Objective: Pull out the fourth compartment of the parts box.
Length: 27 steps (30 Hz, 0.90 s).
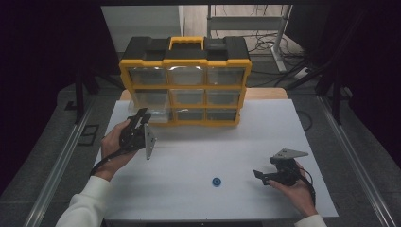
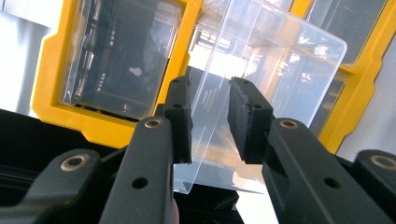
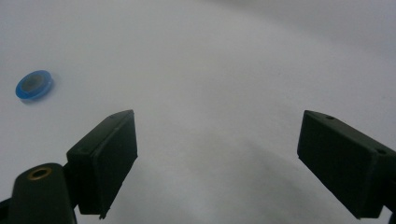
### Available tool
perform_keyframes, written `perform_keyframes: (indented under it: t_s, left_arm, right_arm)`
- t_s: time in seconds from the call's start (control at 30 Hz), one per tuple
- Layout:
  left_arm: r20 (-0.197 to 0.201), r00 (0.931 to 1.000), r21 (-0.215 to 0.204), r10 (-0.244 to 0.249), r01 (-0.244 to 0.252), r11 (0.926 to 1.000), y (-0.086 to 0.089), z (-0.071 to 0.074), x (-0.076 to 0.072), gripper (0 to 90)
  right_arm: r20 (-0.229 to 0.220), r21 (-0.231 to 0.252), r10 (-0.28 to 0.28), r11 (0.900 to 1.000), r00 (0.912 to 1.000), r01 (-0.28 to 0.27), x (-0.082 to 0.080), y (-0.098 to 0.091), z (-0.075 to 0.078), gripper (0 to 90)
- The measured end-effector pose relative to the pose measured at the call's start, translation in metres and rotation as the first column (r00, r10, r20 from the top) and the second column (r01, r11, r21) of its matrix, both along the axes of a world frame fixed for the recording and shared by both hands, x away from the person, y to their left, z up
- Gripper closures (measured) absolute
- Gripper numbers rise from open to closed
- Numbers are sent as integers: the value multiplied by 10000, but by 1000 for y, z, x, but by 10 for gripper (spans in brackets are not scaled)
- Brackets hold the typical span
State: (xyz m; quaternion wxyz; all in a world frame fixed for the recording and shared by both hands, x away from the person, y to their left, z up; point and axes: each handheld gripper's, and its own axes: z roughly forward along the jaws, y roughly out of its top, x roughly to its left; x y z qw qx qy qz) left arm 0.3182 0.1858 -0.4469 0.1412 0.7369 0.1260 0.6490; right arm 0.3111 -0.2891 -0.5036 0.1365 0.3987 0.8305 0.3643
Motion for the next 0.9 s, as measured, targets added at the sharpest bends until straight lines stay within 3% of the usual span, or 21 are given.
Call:
perform_keyframes:
  t_s: [0.67,0.9]
  left_arm:
    - [-7,10000,10,-16,16,10000,1,-1,-2,702]
    - [-172,9998,-184,-46,43,9998,5,-1,-1,635]
  right_arm:
    - [-19,27,-6,10000,10000,6,0,0,0,127]
    - [-27,24,-20,10000,10000,21,0,0,0,127]
